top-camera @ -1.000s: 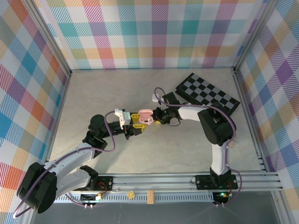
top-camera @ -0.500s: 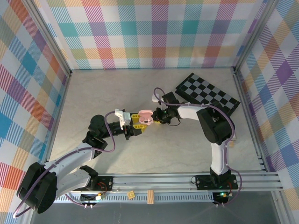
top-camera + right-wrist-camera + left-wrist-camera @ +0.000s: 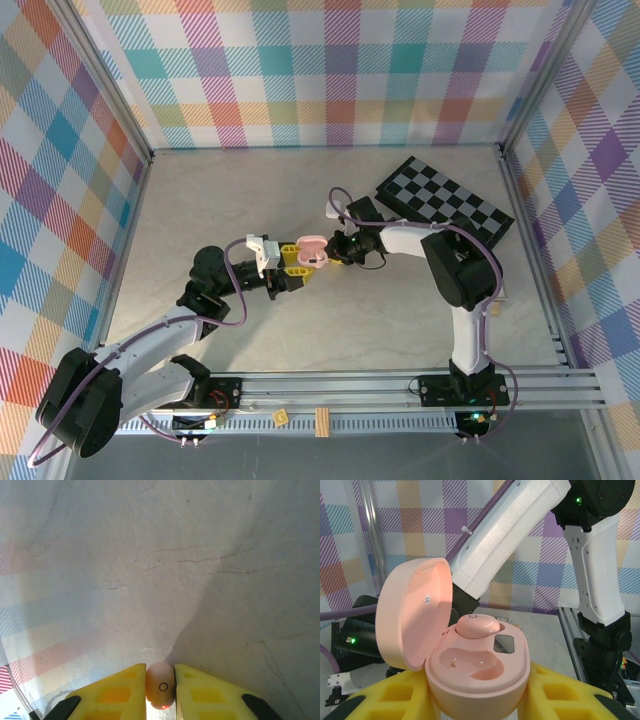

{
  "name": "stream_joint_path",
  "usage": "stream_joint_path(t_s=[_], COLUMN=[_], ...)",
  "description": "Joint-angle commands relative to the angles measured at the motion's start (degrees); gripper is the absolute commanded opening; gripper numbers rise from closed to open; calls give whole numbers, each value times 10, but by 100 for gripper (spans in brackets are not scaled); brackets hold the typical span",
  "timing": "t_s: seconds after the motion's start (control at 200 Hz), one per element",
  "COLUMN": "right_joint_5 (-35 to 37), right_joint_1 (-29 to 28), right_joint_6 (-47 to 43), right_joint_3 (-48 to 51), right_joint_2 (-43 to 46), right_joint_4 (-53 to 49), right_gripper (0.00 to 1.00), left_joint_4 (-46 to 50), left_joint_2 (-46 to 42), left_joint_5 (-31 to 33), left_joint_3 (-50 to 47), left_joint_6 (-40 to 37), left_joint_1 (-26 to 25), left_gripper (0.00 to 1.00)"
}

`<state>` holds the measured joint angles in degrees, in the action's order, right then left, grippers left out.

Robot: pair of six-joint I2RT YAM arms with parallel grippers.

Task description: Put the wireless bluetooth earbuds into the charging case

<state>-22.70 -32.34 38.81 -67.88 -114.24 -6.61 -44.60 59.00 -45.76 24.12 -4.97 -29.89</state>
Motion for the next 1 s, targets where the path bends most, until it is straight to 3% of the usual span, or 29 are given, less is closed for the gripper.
stream_joint_path(t_s=[0.0, 0.365, 0.555, 0.745, 0.995], right_joint_5=[41, 169, 157, 139, 163], right_joint_1=[-5, 1, 3, -20, -85], right_joint_6=[-23, -59, -94, -141, -175], right_joint_3=[17, 78, 40, -28, -109], right_joint_2=[65, 299, 402, 426, 379], right_joint_4=[-32, -131, -196, -246, -266], right_gripper=[18, 18, 18, 19, 19], left_joint_4=[-2, -11, -47, -99, -113], left_joint_2=[-9, 3, 37, 90, 138], left_joint_5=[4, 82, 137, 181, 180], left_joint_3=[-3, -7, -9, -2, 23], left_joint_6=[-20, -59, -70, -77, -93], left_joint_1=[3, 3, 3, 2, -9], left_gripper=[36, 36, 36, 36, 36])
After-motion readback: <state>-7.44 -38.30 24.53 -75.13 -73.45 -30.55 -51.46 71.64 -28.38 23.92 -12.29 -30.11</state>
